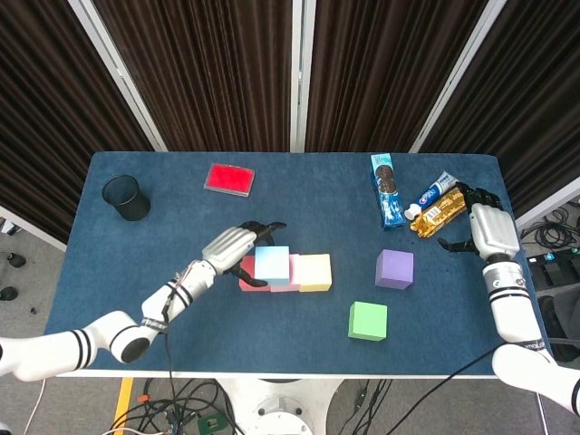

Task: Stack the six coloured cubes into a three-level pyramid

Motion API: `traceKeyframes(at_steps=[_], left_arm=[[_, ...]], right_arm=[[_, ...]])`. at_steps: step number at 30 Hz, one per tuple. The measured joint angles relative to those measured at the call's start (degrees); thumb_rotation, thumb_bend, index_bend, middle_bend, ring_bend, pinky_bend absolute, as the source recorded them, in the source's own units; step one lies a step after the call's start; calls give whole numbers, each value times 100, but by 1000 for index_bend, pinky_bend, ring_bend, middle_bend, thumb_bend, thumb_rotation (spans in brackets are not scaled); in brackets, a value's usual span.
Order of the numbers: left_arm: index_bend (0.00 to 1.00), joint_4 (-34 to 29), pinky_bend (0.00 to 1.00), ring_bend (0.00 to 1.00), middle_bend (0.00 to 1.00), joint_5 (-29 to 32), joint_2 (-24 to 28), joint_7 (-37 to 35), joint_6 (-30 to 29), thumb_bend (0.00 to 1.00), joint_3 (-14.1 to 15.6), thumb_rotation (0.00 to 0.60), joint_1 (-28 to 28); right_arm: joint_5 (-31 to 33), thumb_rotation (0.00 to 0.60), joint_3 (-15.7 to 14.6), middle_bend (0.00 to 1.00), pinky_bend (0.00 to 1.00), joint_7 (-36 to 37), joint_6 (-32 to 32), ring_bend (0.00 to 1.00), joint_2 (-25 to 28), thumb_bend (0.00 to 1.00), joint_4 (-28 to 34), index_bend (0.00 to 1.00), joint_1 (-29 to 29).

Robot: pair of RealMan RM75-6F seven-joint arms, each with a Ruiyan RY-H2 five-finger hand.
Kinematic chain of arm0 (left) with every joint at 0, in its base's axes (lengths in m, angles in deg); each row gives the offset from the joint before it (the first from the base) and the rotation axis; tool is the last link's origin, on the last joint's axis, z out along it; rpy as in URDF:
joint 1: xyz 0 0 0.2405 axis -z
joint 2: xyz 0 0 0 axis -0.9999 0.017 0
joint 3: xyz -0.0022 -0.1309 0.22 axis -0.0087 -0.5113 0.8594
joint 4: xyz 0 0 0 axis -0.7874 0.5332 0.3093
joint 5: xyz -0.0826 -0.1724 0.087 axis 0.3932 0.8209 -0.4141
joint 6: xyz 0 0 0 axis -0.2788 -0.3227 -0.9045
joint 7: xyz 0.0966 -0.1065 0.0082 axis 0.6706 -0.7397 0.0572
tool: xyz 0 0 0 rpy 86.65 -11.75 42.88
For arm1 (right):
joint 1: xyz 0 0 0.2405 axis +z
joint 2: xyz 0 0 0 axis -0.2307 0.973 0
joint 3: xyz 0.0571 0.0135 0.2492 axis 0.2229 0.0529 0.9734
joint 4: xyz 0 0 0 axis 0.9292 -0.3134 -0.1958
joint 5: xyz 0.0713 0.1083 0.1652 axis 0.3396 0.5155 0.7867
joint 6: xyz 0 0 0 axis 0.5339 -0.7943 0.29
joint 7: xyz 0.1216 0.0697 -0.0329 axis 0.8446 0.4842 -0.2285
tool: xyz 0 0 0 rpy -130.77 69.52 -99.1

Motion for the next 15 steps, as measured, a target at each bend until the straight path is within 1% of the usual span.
traceKeyframes(at_steps=[15], left_arm=[[85,55,121,155,532,85,24,-33,-3,126,67,600,26]], right_arm=[[20,600,8,116,0,-20,35,0,14,99,19,0,13]])
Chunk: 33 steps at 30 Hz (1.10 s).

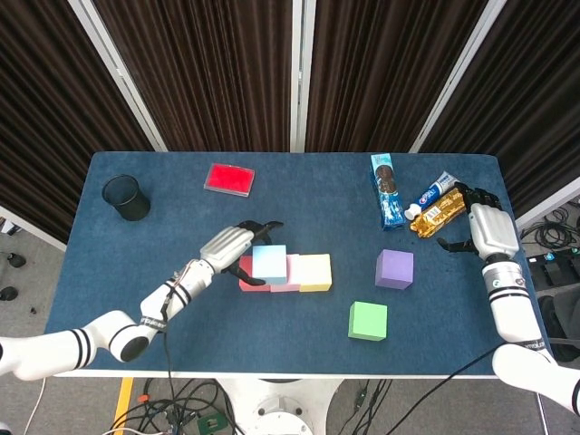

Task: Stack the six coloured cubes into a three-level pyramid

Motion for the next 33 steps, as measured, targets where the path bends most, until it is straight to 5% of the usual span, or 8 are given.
traceKeyframes(at_steps=[33], left_arm=[[85,182,119,155,528,-60,-9,-219,-3,126,75,600,54]], right_arm=[[22,600,-11,116,0,62,115,0,-13,100,-53,0,19]])
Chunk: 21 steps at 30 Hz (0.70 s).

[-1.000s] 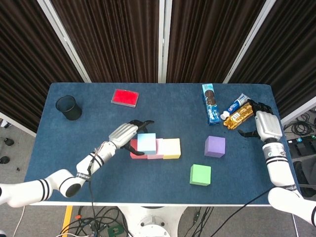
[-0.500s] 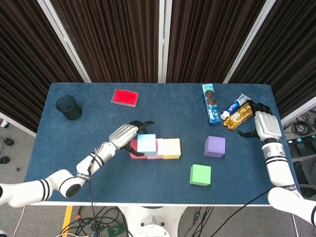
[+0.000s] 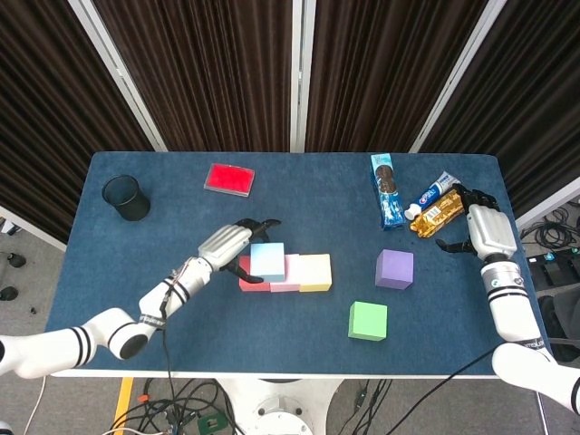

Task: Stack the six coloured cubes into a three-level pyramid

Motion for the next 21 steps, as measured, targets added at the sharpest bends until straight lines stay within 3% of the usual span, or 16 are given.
traceKeyframes(at_steps=[21], left_arm=[[85,-136,112,155,518,-6,58,-99,-15,127,12,600,-1]], right_arm=[[28,600,-8,116,0,-10,-6,0,19,100,21,0,5]])
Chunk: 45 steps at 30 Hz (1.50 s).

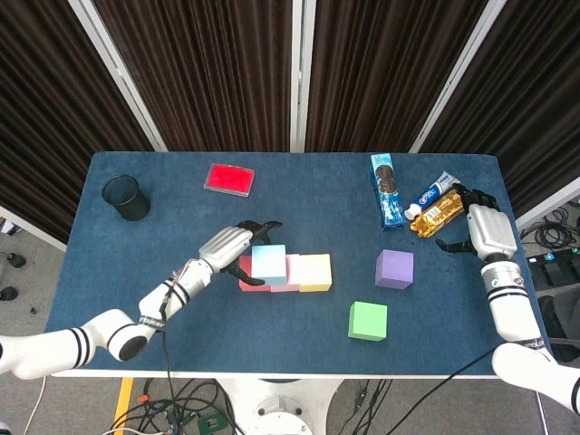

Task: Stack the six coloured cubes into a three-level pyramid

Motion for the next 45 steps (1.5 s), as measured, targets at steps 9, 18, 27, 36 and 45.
traceKeyframes(at_steps=[9,18,27,36,45], left_arm=[[85,-1,108,153,508,-8,-19,103,-44,126,34,600,-11],[85,-2,97,133,461,38,-8,119,-13,126,42,600,-9],[85,14,91,119,406,-1,-14,66,-38,127,54,600,-24],[85,78,90,110,359,-2,-40,115,-50,126,86,600,-34],[85,71,87,88,254,-14,-40,104,-57,126,80,600,-34]], right_arm=[[1,600,-6,116,0,-14,5,0,30,101,41,0,2],[33,600,-32,117,0,-53,44,0,50,101,65,0,22],[64,600,-45,117,0,-67,79,0,55,101,47,0,47],[73,600,-63,117,0,-65,98,0,47,101,35,0,56],[93,600,-75,116,0,-48,147,0,41,101,-9,0,72]])
